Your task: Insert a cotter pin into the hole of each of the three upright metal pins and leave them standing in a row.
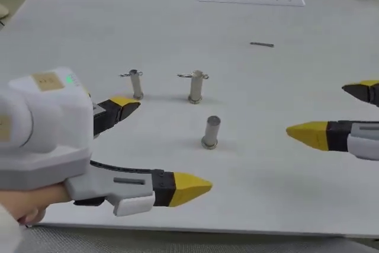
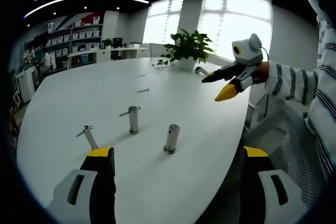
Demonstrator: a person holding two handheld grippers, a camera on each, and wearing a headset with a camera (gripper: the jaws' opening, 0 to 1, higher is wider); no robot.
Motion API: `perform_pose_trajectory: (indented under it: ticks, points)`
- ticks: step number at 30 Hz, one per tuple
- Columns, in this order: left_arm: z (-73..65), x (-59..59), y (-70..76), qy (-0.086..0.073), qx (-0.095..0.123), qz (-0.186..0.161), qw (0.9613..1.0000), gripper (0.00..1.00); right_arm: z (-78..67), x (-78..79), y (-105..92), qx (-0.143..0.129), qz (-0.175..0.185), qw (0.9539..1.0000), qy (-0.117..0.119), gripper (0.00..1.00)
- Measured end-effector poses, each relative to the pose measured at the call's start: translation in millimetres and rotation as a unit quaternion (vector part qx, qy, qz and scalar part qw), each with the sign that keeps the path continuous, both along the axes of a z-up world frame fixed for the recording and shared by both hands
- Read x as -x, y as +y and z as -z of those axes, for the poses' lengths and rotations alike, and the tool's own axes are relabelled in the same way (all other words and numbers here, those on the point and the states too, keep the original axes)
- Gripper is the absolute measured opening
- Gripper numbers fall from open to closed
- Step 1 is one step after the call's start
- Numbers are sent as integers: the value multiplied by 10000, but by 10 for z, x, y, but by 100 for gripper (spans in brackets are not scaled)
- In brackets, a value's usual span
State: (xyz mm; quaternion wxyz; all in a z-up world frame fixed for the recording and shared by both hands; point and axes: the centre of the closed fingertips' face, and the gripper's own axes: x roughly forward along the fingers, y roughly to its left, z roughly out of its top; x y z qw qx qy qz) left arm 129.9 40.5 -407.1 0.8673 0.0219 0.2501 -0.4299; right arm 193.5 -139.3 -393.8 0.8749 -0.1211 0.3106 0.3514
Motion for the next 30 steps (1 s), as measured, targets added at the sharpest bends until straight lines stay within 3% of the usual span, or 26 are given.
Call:
perform_pose_trajectory:
  ticks: [3, 5, 7, 9, 13, 22, 24, 27, 28, 30]
  points:
    - [-46, -2, -18, 60, 210, -93, 9997, 99, 20, -87, -50, 474, -416, 9980, 46, 70]
    - [-51, -9, -9, 39, 212, -135, 9997, 99, 42, -151, -94, 826, -691, 9942, 32, 69]
    - [-53, -13, 9, 8, 185, -192, 9996, 99, 74, -186, -128, 1081, -916, 9898, 160, 67]
    - [-74, -26, 37, -91, 142, -263, 9995, 99, 123, -213, -155, 1288, -1123, 9846, 374, 64]
    - [-122, -22, 59, -126, 167, -326, 9993, 99, 168, -320, -196, 1867, -1624, 9677, 480, 64]
    - [-175, -23, 107, -183, 220, -439, 9986, 99, 63, -772, -63, 2383, -2257, 9438, 392, 63]
    - [-153, -17, 126, -131, 189, -469, 9986, 99, 18, -784, 22, 2492, -2464, 9359, 349, 64]
    - [-142, -12, 149, -117, 157, -487, 9986, 99, 32, -888, 60, 2521, -2635, 9303, 385, 63]
    - [-144, -12, 157, -118, 159, -497, 9986, 99, 53, -927, 47, 2567, -2693, 9271, 447, 62]
    - [-151, -14, 174, -117, 173, -536, 9983, 99, 48, -942, 87, 2747, -2871, 9164, 474, 58]
